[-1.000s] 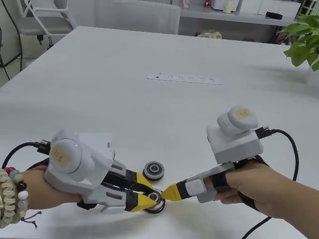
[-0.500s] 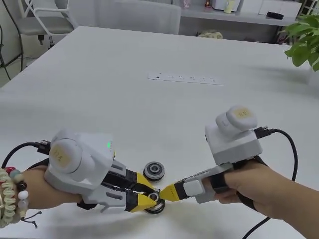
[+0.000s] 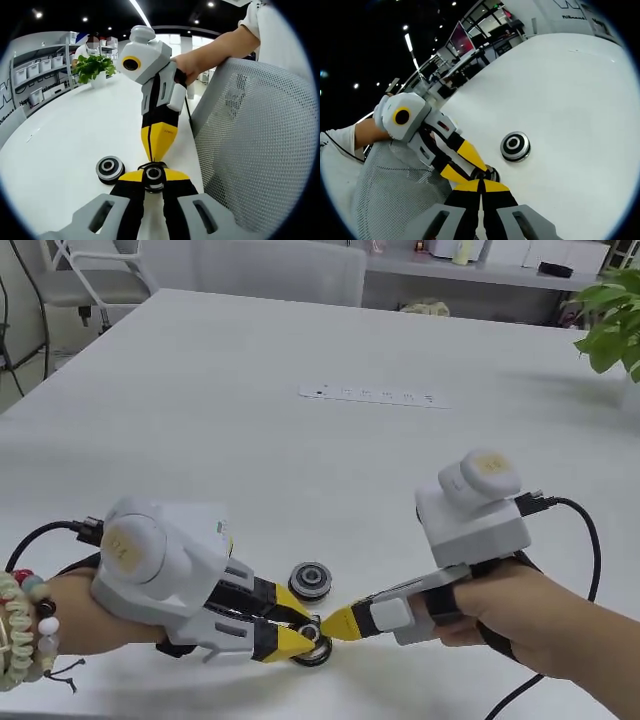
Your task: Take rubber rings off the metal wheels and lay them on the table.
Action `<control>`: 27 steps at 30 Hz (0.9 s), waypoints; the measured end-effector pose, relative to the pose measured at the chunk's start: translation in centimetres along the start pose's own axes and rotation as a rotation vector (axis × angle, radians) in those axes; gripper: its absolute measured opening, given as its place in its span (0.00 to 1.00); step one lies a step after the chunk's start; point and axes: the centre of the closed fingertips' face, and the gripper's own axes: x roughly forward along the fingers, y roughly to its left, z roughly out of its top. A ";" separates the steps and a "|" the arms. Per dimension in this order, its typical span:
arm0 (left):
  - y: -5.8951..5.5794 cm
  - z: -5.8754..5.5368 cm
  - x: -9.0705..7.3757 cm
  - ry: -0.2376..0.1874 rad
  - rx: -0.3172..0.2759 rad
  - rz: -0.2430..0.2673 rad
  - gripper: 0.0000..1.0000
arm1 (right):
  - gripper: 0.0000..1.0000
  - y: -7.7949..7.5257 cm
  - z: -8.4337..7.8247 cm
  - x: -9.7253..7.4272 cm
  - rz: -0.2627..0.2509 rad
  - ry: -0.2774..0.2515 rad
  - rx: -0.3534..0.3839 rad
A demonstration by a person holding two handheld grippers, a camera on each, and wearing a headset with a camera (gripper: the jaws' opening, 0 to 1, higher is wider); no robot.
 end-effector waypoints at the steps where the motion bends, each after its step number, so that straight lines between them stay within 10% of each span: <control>1: 0.0 0.0 0.0 0.000 0.000 0.000 0.07 | 0.00 0.0 0.0 0.0 0.000 0.000 0.000; 27: 0.1 -0.1 0.0 -0.001 -0.005 0.000 0.07 | 0.00 0.5 0.7 -0.2 0.030 -0.026 0.027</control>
